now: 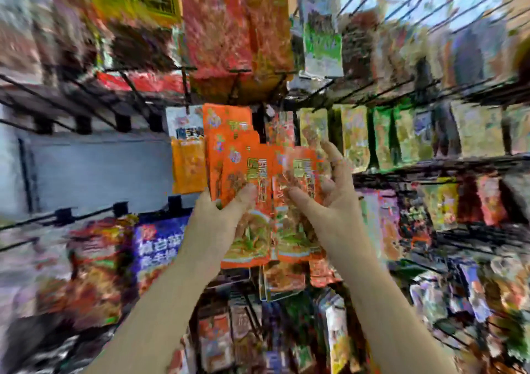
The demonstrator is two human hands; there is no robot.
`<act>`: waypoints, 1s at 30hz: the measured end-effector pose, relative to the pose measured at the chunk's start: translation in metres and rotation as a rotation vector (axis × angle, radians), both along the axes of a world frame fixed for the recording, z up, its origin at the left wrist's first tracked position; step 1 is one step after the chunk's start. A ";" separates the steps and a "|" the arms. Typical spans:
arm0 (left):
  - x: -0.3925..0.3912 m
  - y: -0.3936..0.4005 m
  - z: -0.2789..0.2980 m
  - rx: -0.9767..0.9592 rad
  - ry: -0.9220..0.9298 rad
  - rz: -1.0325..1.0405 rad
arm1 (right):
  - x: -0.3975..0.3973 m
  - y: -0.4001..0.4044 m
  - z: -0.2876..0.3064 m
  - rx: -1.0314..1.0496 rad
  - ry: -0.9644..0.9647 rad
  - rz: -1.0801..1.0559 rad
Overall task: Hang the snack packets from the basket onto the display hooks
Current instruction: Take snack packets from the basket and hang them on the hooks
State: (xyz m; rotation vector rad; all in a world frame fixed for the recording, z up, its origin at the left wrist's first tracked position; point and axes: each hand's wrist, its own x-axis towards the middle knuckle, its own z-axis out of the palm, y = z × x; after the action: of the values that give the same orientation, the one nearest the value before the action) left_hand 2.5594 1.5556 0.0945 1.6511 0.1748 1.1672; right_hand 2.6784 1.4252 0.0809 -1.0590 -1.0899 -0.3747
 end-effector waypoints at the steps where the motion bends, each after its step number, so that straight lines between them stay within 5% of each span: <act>1: -0.004 0.003 0.005 0.007 -0.014 0.006 | 0.000 0.004 0.009 -0.016 -0.039 -0.024; 10: -0.037 0.052 0.039 -0.158 -0.148 0.044 | 0.008 0.037 0.058 -0.086 -0.150 -0.068; 18: -0.040 0.062 0.055 -0.114 -0.127 0.029 | 0.012 0.081 0.114 -0.106 -0.191 -0.092; 30: -0.032 0.063 0.056 -0.072 -0.034 -0.035 | 0.016 0.089 0.112 -0.224 -0.180 -0.136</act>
State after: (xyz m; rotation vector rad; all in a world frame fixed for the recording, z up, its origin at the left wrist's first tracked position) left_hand 2.5273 1.6189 0.1504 1.5644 0.1640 1.1486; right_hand 2.6947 1.5145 0.1925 -1.3223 -1.2445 -0.4713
